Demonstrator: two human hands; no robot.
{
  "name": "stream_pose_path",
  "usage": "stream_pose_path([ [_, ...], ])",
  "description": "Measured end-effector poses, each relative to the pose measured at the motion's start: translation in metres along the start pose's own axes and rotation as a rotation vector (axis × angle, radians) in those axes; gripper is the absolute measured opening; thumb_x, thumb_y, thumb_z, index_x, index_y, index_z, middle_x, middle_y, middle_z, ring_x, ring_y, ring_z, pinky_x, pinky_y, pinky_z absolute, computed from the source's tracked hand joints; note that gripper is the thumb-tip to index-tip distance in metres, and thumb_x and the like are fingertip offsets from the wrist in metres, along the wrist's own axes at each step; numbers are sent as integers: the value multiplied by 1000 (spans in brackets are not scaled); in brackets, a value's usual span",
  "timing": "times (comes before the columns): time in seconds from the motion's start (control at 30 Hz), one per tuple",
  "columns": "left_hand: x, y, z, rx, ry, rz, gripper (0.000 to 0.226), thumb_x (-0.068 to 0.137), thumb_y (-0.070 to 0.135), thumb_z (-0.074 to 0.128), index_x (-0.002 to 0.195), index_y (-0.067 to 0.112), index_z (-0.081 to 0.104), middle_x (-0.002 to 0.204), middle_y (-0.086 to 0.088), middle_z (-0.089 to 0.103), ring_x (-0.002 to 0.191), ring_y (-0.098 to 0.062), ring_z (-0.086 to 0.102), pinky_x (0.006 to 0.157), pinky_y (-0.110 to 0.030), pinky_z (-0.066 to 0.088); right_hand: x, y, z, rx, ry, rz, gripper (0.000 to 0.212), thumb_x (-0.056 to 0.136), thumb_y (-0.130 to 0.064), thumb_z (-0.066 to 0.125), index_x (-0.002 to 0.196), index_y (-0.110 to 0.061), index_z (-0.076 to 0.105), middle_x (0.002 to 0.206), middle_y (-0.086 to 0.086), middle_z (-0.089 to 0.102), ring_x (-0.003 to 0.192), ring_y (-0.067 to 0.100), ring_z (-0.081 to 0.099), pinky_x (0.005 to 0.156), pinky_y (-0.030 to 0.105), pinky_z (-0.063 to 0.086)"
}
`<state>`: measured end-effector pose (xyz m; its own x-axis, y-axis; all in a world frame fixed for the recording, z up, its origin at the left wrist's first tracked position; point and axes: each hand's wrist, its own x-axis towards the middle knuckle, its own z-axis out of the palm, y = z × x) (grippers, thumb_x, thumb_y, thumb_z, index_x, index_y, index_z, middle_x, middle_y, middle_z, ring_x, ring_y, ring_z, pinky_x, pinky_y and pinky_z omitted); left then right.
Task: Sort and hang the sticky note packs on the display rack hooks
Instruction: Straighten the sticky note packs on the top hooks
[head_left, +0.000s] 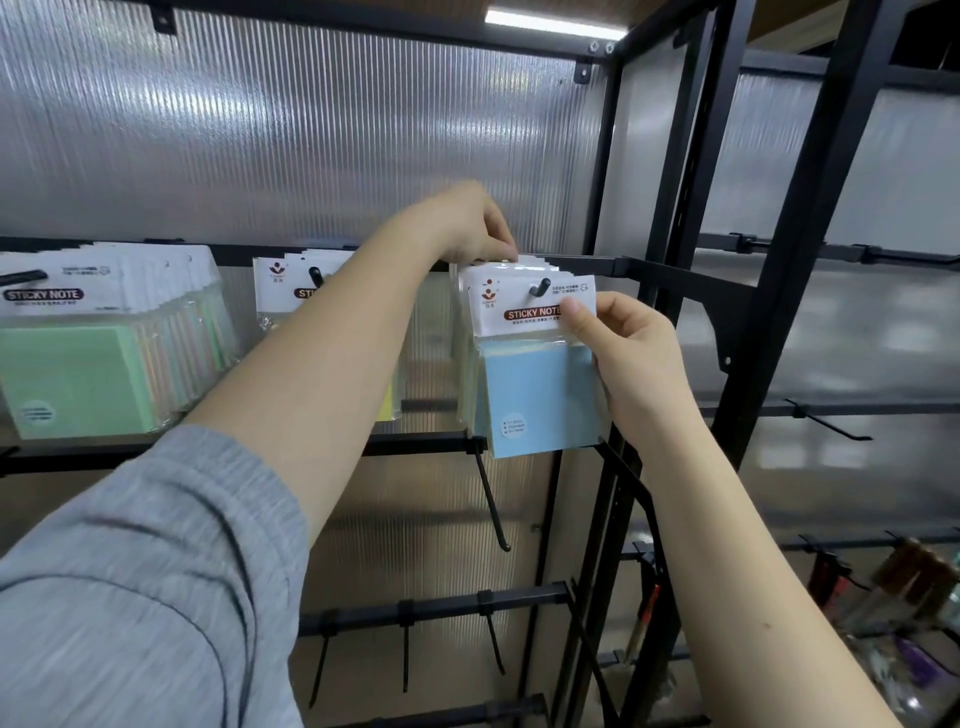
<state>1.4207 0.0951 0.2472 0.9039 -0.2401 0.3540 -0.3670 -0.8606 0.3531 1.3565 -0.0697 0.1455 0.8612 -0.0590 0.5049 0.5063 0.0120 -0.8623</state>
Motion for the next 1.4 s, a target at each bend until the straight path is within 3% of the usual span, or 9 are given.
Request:
stream_pose_path([
  [0.4, 10, -3, -3, 117, 3, -71, 11, 85, 21, 69, 94, 16, 72, 93, 2, 63, 88, -13, 53, 75, -26, 40, 1, -1, 1, -53, 16, -24, 12, 89, -19, 65, 78, -16, 68, 83, 1, 73, 77, 12, 65, 76, 30, 51],
  [0.57, 13, -3, 5, 129, 27, -101, 8, 85, 17, 66, 91, 13, 70, 89, -1, 61, 84, -14, 53, 70, -26, 40, 1, -1, 2, -64, 28, -25, 11, 89, -19, 66, 79, -17, 68, 84, 2, 74, 78, 13, 66, 78, 31, 52],
  [0.67, 13, -3, 7, 72, 94, -86, 5, 86, 13, 65, 88, 14, 69, 81, -1, 60, 81, -14, 53, 60, -22, 39, 1, 1, 2, -62, 53, -35, 8, 86, -22, 69, 80, -18, 70, 86, 3, 75, 85, 20, 69, 83, 40, 53],
  [0.77, 7, -3, 2, -24, 124, -11, 5, 86, 26, 67, 87, 22, 68, 81, 4, 62, 84, -12, 55, 71, -23, 40, -2, 2, 0, -50, 63, -40, 5, 84, -20, 72, 83, -15, 71, 88, 5, 75, 88, 23, 69, 84, 42, 54],
  [0.87, -3, 1, -2, 24, -23, 46, 14, 84, 39, 67, 90, 26, 68, 86, 10, 63, 88, -10, 57, 82, -25, 43, -5, 2, 2, -81, 95, -55, 6, 81, -17, 75, 84, -16, 71, 89, 7, 74, 81, 14, 65, 80, 34, 53],
  [0.97, -10, 3, -4, -14, -42, 77, 16, 81, 39, 69, 90, 25, 68, 88, 11, 64, 89, -9, 60, 86, -25, 46, -6, 2, 5, -85, 141, -56, 8, 79, -17, 77, 81, -15, 69, 83, 1, 73, 76, 10, 63, 73, 26, 52],
  [1.2, -27, 4, -16, 34, -55, 90, 7, 84, 34, 69, 90, 30, 69, 71, 20, 58, 65, 2, 50, 59, -15, 35, -9, 0, 7, -114, 190, -54, 14, 79, -18, 77, 84, -8, 69, 83, 7, 72, 72, 9, 61, 72, 26, 51],
  [1.3, -30, 5, -18, 55, -78, 97, 11, 85, 34, 67, 95, 32, 71, 75, 22, 61, 71, 0, 54, 65, -19, 40, -9, -1, 8, -140, 216, -56, 11, 79, -21, 77, 81, -14, 68, 79, 2, 71, 71, 8, 59, 68, 20, 49],
  [1.4, -29, 9, -14, 61, -70, 96, 16, 85, 26, 68, 100, 27, 73, 84, 14, 65, 89, -8, 61, 83, -26, 48, -10, -1, 10, -170, 237, -47, 13, 79, -22, 77, 84, -14, 69, 82, -3, 71, 72, 6, 62, 69, 18, 50],
])
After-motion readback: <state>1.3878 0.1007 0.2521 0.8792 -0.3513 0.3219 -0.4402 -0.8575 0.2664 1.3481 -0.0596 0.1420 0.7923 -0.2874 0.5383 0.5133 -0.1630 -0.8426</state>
